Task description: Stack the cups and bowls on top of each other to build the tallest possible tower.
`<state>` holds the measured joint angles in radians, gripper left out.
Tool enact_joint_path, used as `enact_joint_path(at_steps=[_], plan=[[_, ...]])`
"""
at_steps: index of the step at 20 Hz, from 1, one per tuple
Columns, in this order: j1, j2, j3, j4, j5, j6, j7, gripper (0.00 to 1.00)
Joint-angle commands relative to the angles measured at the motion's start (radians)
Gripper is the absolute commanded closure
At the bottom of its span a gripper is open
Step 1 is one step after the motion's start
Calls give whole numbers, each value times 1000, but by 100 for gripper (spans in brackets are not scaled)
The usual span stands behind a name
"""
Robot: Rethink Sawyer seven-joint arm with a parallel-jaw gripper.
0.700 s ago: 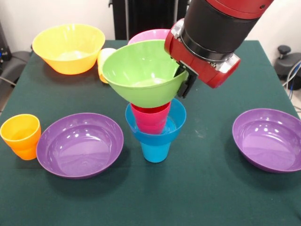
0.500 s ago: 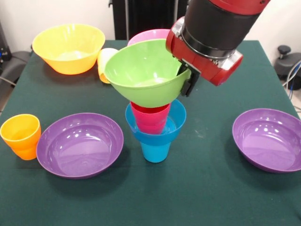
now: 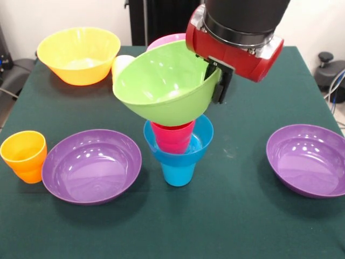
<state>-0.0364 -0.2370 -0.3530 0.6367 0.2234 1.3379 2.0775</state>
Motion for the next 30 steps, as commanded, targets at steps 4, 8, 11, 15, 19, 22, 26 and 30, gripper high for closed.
enact_joint_path(at_steps=[4, 8, 11, 15, 19, 22, 26, 30], plan=[[-10, 29, 122, -43, -74, 26, -246, 100], [-11, 60, 108, -113, -77, 73, -240, 100], [-4, 87, 88, -167, -79, 106, -219, 100], [8, 140, 52, -268, -71, 167, -178, 100], [15, 161, 24, -308, -63, 199, -160, 100], [19, 168, 4, -319, -64, 216, -153, 100], [16, 197, -36, -370, -59, 270, -135, 100], [21, 209, -74, -379, -56, 318, -99, 100]])
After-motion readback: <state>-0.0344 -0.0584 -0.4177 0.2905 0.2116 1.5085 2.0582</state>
